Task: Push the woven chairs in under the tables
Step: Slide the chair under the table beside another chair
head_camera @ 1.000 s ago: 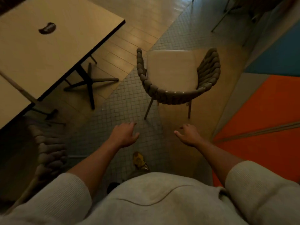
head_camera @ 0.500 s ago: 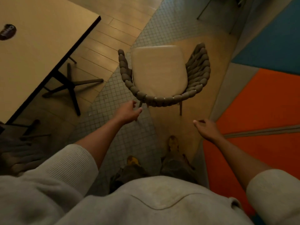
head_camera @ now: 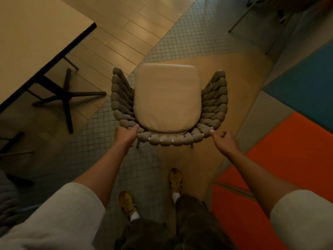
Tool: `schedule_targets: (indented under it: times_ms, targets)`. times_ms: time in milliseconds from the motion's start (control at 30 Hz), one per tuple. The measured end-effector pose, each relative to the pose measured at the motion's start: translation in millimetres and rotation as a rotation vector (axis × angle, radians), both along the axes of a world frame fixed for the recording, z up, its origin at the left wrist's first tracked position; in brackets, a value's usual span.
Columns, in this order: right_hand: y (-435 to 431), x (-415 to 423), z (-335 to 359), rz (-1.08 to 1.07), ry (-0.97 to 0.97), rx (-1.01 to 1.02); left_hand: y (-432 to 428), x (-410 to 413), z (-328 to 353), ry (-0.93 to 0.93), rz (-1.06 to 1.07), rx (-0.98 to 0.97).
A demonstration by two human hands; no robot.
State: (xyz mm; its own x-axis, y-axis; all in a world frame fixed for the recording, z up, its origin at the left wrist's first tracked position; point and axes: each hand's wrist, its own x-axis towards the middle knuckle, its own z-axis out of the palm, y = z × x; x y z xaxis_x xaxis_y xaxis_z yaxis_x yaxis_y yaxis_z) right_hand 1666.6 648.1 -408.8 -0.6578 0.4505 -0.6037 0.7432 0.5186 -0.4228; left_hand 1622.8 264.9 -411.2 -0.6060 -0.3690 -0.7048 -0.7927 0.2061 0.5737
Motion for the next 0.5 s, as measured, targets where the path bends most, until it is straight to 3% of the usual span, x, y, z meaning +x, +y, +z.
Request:
schedule_targets:
  times_ms: [167, 500]
  targets:
    - [20.5, -50.3, -25.9, -0.147, -0.02, -0.041, 18.7, -12.2, -32.5, -0.06, 0.222, -0.014]
    - [-15.9, -72.6, -83.6, -0.317, 0.025, -0.033, -3.2, -58.2, -73.0, 0.001, 0.298, -0.262]
